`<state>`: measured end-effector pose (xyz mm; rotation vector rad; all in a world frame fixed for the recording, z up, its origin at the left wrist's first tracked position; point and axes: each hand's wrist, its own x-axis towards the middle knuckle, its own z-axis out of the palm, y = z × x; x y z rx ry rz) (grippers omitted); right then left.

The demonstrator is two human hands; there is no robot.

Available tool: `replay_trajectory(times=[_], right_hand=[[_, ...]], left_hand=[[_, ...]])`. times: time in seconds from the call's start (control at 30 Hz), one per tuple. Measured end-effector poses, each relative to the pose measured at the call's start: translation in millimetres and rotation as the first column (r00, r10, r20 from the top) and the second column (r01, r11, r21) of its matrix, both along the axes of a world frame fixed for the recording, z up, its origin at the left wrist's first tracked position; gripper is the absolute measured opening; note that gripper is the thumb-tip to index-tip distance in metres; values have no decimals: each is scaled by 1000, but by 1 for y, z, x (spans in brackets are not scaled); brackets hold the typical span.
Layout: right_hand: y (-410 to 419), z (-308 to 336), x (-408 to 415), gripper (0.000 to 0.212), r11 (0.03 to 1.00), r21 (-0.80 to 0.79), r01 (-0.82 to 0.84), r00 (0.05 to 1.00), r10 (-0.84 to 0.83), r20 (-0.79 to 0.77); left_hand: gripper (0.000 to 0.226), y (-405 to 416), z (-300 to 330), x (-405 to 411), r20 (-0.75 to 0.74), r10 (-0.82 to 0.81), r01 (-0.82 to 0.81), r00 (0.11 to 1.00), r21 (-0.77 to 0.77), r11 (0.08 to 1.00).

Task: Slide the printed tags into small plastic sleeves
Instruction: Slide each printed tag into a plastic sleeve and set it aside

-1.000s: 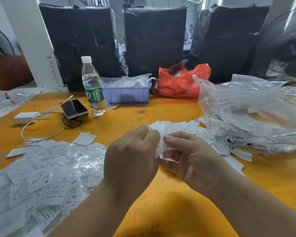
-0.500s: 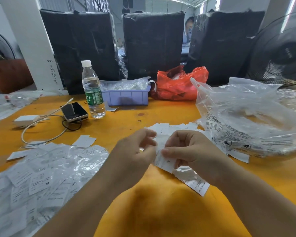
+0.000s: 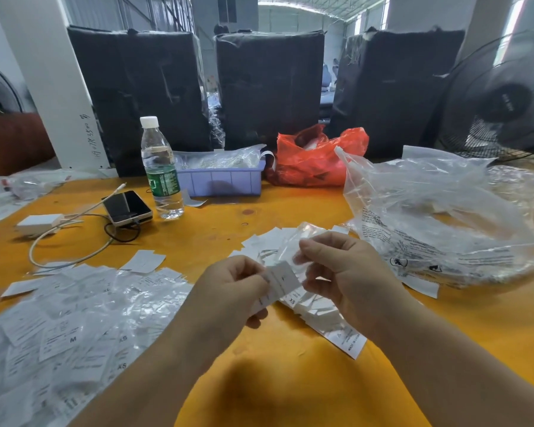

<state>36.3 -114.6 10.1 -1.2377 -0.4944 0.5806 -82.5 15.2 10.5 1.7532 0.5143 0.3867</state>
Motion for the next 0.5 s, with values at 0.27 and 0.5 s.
replay_trajectory(times=[0.27,0.5], right_hand=[[1,2,-2,22,996,50,70,994,-66,-82],[2,3,-9,17,998,23,52,998,-53,36]], left_hand=[[33,-6,-8,-2,43,-5,13,999,-193,981],[16,-7,-7,-4,86,-2,16,996,-162,987]])
